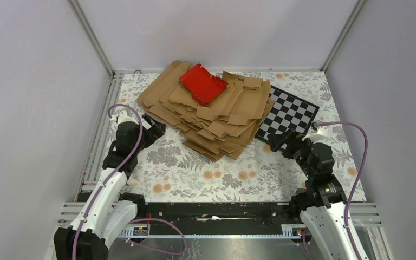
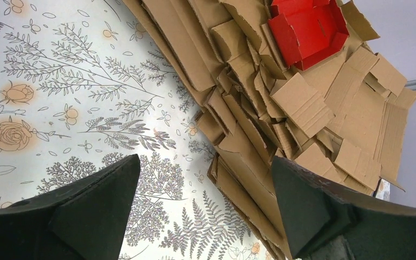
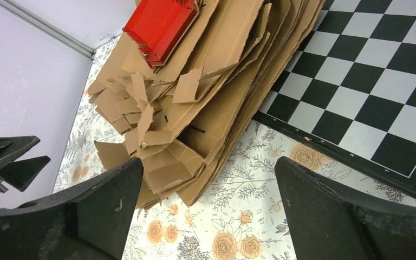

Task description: Fold the paper box

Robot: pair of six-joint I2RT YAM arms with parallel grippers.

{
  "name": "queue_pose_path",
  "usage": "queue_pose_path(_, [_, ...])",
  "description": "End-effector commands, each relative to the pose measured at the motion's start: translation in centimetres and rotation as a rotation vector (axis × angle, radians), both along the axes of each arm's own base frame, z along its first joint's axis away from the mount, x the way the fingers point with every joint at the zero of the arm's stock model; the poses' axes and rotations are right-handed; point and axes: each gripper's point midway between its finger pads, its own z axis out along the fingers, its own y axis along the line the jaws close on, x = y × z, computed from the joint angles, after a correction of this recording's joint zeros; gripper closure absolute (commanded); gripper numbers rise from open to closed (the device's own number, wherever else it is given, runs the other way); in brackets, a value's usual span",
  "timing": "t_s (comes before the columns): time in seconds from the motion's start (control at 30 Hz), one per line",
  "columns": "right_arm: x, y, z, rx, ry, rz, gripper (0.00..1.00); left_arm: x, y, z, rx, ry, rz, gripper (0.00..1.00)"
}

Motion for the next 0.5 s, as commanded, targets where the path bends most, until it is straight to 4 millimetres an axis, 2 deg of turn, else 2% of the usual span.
queue_pose_path(0.0, [0.2,0.5,0.7,0.036,-0.025,0.015,0.01,0.4,0.2,1.1,-0.004,-0.073,0.008,0.01])
queue_pose_path(0.23, [1.2,2.3,0.2,0.096,0.026,0.079,0.01,1.0,-2.8,0.1,-0.102,-0.078,-0.12,0.01])
queue_pose_path(0.47, [4.6,3.3,0.5,0.175,0.112,0.044,0.0,3.3,-3.3,0.3,-0.15,-0.118,-0.108,0.01])
